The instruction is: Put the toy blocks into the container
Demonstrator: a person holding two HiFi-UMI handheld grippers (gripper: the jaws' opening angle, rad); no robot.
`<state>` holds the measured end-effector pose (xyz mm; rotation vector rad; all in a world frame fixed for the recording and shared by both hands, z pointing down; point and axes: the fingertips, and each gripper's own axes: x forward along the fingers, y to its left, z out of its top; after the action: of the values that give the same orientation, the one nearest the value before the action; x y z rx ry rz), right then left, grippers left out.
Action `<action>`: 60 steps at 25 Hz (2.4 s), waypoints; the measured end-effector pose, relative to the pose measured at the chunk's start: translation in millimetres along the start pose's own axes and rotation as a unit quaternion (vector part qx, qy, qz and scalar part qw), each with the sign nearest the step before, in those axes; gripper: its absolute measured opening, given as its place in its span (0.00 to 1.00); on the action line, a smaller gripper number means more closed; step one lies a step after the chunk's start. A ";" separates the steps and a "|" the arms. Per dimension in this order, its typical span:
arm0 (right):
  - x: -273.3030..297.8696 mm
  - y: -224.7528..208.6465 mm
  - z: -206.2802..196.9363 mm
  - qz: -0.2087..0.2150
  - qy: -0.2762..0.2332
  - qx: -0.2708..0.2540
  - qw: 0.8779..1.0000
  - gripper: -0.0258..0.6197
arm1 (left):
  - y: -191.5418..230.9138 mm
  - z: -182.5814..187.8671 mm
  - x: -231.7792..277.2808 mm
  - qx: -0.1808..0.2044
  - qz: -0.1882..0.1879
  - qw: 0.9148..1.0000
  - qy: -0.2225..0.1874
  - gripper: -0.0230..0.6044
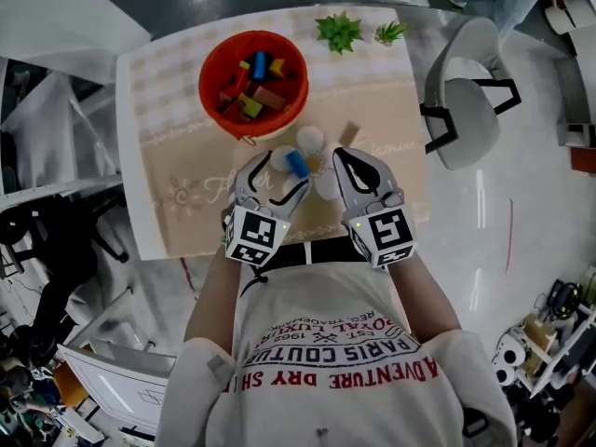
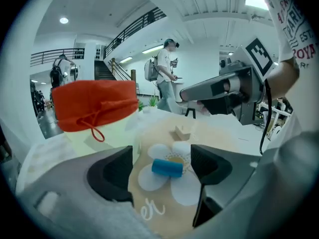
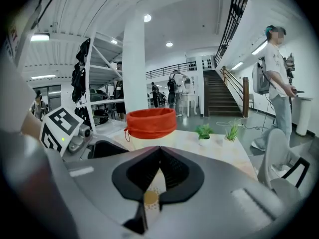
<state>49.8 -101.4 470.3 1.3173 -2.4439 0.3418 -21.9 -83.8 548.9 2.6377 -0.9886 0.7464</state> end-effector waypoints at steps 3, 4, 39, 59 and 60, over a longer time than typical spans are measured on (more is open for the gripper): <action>-0.2 -3.5 -13.6 -0.006 0.009 0.011 1.000 0.04 | -9.6 -17.0 17.8 -0.002 -0.026 0.999 0.023 0.64; 0.2 -4.2 -18.0 -0.006 0.013 0.013 1.000 0.04 | -12.1 -22.4 23.4 -0.001 -0.034 0.999 0.031 0.64; -11.1 7.8 36.1 0.016 -0.029 -0.031 0.999 0.04 | 15.5 68.5 -32.0 0.054 0.015 0.997 -0.048 0.55; 16.3 -12.2 90.6 0.036 -0.072 -0.072 0.994 0.04 | 121.9 129.8 -39.7 0.022 0.158 0.985 -0.069 0.55; 17.6 -14.9 90.0 0.035 -0.069 -0.072 0.994 0.04 | 124.9 129.2 -37.1 0.021 0.162 0.984 -0.065 0.55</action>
<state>36.9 -155.7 396.0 1.2333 -2.5799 0.0915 -79.4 -205.3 424.1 2.6204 -1.4777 0.6703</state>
